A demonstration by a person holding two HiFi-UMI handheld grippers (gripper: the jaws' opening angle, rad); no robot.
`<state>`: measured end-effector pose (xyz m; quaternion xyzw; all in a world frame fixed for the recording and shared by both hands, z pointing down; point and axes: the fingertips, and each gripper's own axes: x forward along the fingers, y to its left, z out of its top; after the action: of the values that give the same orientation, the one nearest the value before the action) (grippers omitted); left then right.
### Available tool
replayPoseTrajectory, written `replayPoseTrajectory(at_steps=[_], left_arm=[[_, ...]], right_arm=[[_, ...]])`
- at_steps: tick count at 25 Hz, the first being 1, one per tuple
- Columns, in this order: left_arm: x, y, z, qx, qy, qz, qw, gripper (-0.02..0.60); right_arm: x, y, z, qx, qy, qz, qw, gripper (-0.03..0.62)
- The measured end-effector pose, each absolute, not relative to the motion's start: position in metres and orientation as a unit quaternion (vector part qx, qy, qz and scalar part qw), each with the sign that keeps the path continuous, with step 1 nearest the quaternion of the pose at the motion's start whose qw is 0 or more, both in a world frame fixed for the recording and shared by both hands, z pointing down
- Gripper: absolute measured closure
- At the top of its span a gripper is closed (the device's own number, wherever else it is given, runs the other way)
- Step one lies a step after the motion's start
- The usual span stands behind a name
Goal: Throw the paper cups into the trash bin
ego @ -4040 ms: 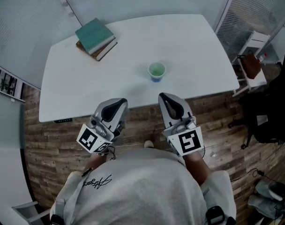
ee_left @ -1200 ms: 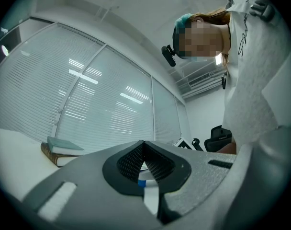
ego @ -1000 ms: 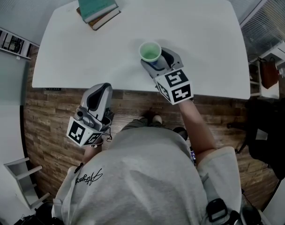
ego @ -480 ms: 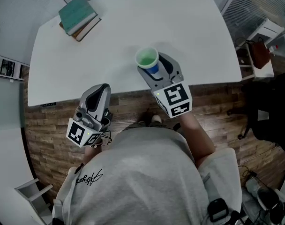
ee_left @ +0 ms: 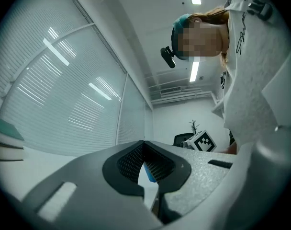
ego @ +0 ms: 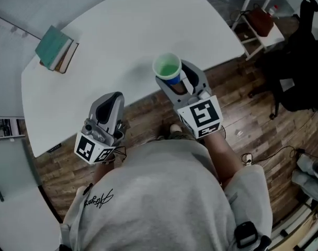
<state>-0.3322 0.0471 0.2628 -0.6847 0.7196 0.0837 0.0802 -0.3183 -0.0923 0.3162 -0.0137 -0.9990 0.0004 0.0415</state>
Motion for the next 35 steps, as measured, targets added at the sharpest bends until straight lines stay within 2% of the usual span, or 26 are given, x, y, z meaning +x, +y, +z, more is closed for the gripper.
replayPoseTrajectory(at_steps=[10, 22, 28, 35], left_arm=[[-0.287, 0.005, 0.26, -0.804, 0.584, 0.091, 0.068, 0.578], [-0.201, -0.019, 0.281, -0.905, 0.412, 0.097, 0.035, 0.578], [-0.152, -0.03, 0.286, -0.929, 0.356, 0.1, 0.021, 0.578], [-0.081, -0.048, 0.278, -0.945, 0.307, 0.11, 0.015, 0.578]], right_arm=[[-0.235, -0.108, 0.309, 0.148, -0.989, 0.004, 0.03, 0.306], [-0.118, -0.091, 0.316, 0.323, -0.946, 0.024, 0.026, 0.306], [-0.053, -0.091, 0.304, 0.388, -0.921, 0.011, 0.0, 0.306], [0.017, -0.088, 0.311, 0.416, -0.909, 0.023, 0.014, 0.306]])
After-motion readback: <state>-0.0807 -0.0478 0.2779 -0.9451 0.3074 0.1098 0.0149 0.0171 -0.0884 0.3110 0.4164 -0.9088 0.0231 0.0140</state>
